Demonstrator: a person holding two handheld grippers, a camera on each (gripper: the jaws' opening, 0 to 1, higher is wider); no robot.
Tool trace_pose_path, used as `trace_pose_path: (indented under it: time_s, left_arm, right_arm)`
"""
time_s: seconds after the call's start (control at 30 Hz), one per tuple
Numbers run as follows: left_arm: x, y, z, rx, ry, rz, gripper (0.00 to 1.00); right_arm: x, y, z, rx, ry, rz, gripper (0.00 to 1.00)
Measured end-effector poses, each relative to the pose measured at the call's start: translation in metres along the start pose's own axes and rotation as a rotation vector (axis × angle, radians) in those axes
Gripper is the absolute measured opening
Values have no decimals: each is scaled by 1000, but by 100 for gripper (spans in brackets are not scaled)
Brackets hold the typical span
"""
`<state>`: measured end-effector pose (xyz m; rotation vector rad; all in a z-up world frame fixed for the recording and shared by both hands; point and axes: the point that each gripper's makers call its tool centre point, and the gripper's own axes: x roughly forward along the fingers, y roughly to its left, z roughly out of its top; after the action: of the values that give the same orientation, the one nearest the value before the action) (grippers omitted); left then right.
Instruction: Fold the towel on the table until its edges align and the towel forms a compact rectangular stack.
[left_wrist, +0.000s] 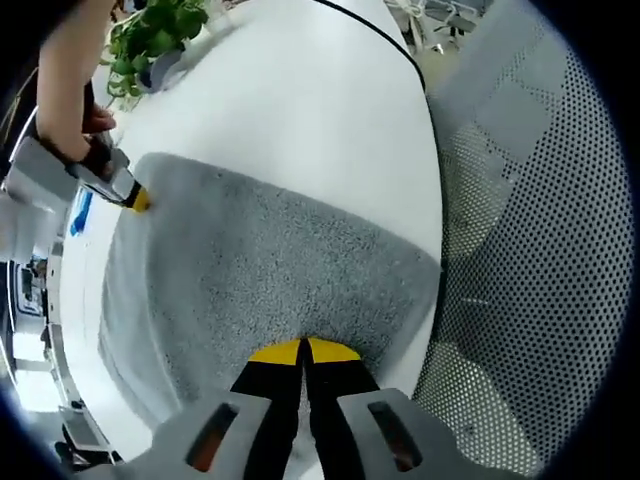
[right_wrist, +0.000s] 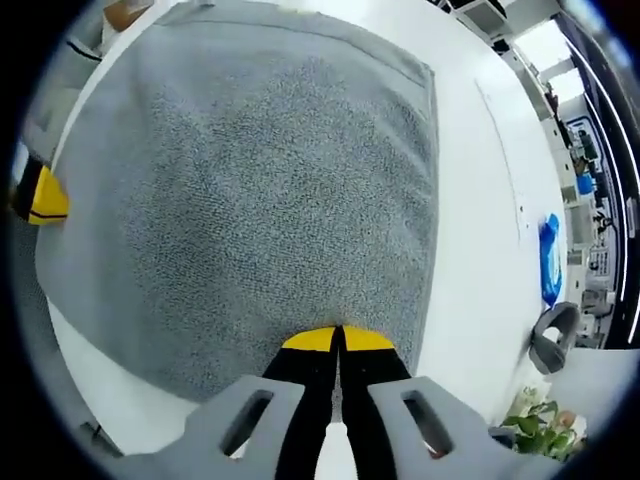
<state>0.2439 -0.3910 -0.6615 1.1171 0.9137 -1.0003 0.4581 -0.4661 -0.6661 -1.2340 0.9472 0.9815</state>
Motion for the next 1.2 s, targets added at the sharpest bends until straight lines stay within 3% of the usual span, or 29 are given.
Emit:
trace_pose_path:
  time_s: [0.1,0.23,0.43,0.53,0.8,1.2]
  left_arm:
    - [-1,-1,-2,4,17,3,1]
    - [-1,-2,-5,43,35,13,1]
    - [-1,-1,-6,21,42,10,1]
    - [-1,-2,-10,96,83,18,1]
    - [-2,0,-13,41,76,7,1]
    - [-2,1,-22,25,161,6,1]
  right_arm:
    - [-1,3,-5,62,-11,13,0]
    - [-3,8,-13,81,-5,18,0]
    - [-4,11,-20,121,-16,14,0]
    - [-6,15,-24,128,-5,23,0]
    - [-8,21,-32,145,16,23,0]
    - [-12,29,-41,202,38,42,0]
